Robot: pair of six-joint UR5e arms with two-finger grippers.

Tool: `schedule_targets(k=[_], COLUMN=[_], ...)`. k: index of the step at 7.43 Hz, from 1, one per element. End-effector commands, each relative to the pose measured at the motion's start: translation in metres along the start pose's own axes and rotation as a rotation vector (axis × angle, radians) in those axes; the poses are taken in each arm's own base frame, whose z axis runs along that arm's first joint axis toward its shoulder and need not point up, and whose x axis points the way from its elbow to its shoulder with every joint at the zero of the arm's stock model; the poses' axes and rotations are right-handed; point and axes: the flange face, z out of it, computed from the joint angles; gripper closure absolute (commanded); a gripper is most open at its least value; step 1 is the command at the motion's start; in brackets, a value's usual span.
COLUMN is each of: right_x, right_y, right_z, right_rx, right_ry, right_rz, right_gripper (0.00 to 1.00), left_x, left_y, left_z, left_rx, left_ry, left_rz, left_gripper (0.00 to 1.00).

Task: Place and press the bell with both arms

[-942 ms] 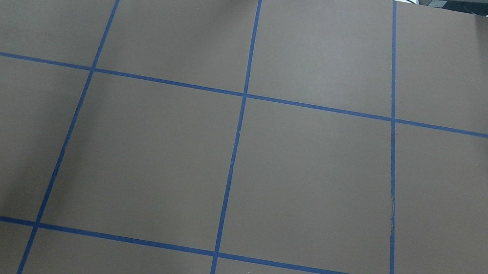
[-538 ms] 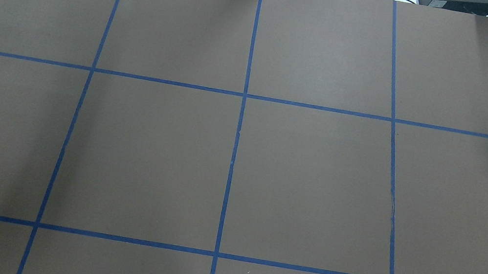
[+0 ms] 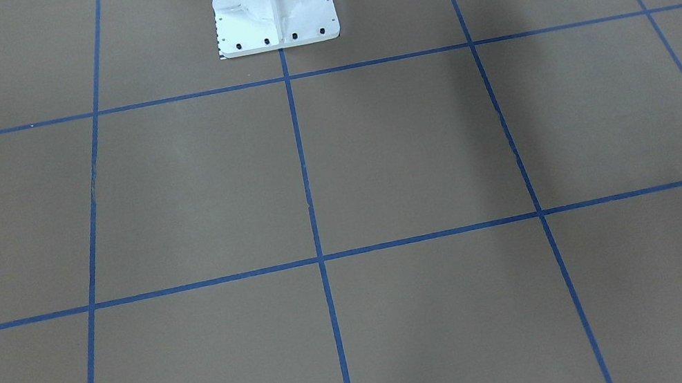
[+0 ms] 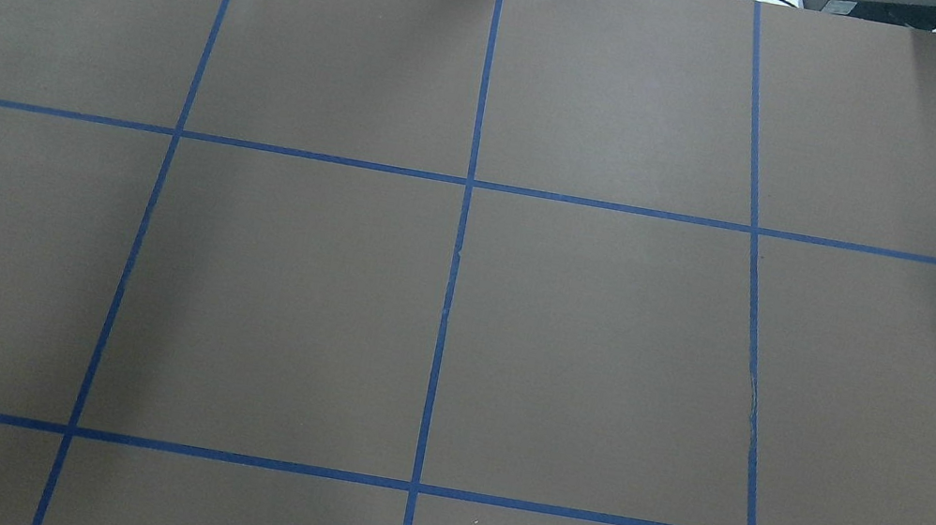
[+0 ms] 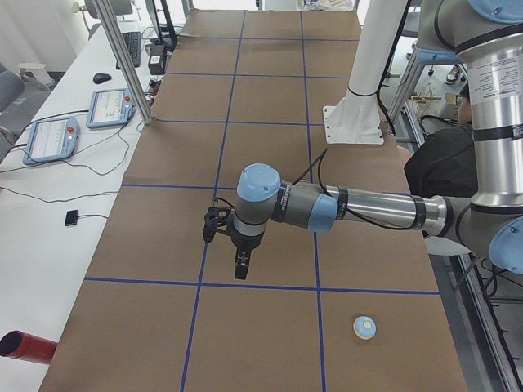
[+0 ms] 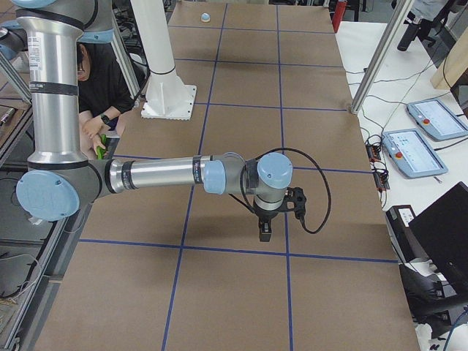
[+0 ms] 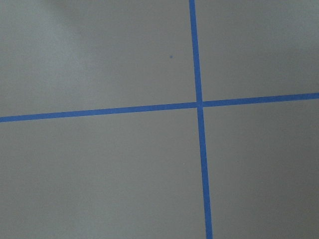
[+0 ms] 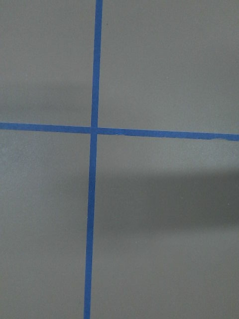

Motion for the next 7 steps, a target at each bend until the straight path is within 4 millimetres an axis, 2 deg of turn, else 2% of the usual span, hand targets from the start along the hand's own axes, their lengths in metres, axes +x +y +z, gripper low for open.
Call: schedule_targets(k=[1, 2, 3, 4, 5, 6, 7], right_x=[-0.003, -0.003, -0.003, -0.004, -0.004, -0.004, -0.004], right_y=[0.0, 0.0, 0.0, 0.002, 0.002, 0.002, 0.004], right_z=[-0.003, -0.003, -0.004, -0.004, -0.004, -0.004, -0.004], right_rx=[0.005, 0.006, 0.007, 0.009, 0.009, 0.007, 0.007], right_ry=[0.002, 0.003, 0.006, 0.009, 0.009, 0.009, 0.009], right_rz=[-0.005, -0.008, -0.007, -0.009, -0.009, -0.007, -0.007], right_gripper=[0.0, 0.0, 0.0, 0.0, 0.0, 0.0, 0.0], left_x=[0.076, 0.102, 0.114, 0.129, 0.152, 0.157, 0.176], left_y=[0.011, 0.003, 0.008, 0.008, 0.017, 0.028, 0.035], left_z=[-0.064, -0.096, -0.1, -0.106, -0.116, -0.12, -0.113], left_rx=[-0.071, -0.027, -0.05, -0.063, -0.067, -0.07, -0.066], left_ry=[0.003, 0.018, 0.122, 0.17, 0.17, 0.141, 0.069], left_rz=[0.006, 0.032, -0.024, -0.198, -0.27, -0.401, -0.475], left_gripper=[0.0, 0.0, 0.0, 0.0, 0.0, 0.0, 0.0])
